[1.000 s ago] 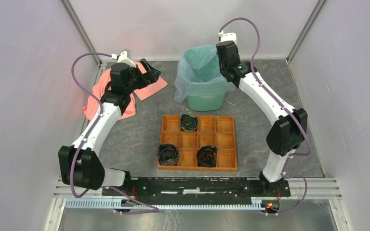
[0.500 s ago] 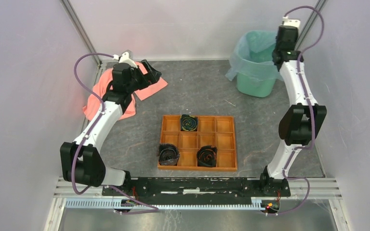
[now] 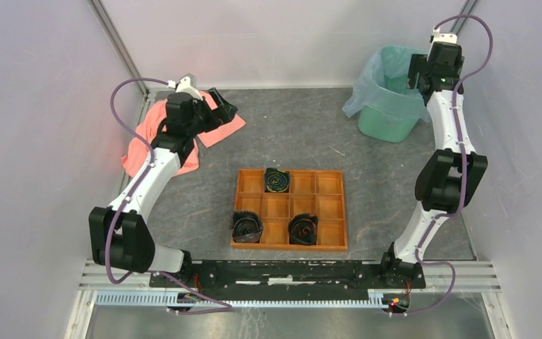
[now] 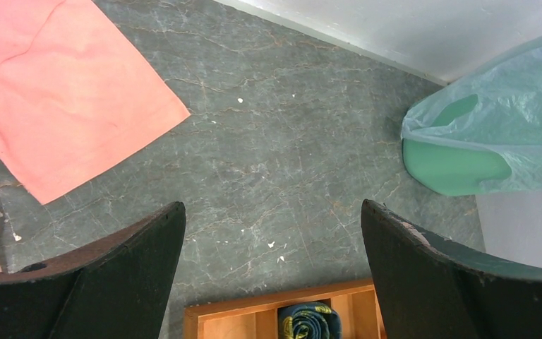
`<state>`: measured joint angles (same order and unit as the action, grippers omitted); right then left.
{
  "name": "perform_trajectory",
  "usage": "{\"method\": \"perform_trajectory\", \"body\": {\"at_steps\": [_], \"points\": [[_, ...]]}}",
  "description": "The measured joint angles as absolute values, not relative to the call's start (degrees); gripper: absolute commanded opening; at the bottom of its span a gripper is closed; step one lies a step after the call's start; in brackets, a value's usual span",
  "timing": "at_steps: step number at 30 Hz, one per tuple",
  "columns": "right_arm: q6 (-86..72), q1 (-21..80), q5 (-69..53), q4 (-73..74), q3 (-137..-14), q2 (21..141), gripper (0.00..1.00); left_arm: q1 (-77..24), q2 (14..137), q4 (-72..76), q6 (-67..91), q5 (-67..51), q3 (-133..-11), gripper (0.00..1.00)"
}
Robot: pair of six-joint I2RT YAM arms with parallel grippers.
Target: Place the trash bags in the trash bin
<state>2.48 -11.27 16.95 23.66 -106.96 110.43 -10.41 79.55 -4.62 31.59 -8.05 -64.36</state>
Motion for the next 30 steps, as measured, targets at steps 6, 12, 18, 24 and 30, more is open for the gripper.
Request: {"method": "perform_trajectory", "body": {"at_steps": [6,12,18,24,30], "points": [[1.26,-10.41,14.22,30.11,-106.34,104.36,0.98,-11.97,79.55,-4.54,31.42,-7.99,-64.31,1.0],[0.89,-4.38,15.25,32.69,-98.87,87.44,0.98,-16.34,79.4,-4.49,30.26,-7.64,-64.29,1.0],[-0.51,12.4,7.7,29.02,-85.27,70.85,0.98,-21.08,76.69,-4.49,28.05,-7.4,-64.2,1.0],[-8.64,15.66,-12.14,16.51,-60.27,56.47,0.98,-23.77,70.24,-3.77,27.49,-7.49,-63.61,1.0],[-11.11,16.4,-19.05,13.82,-50.5,49.54,0.98,-24.56,64.47,-0.84,27.42,-9.41,-62.78,1.0]]}}
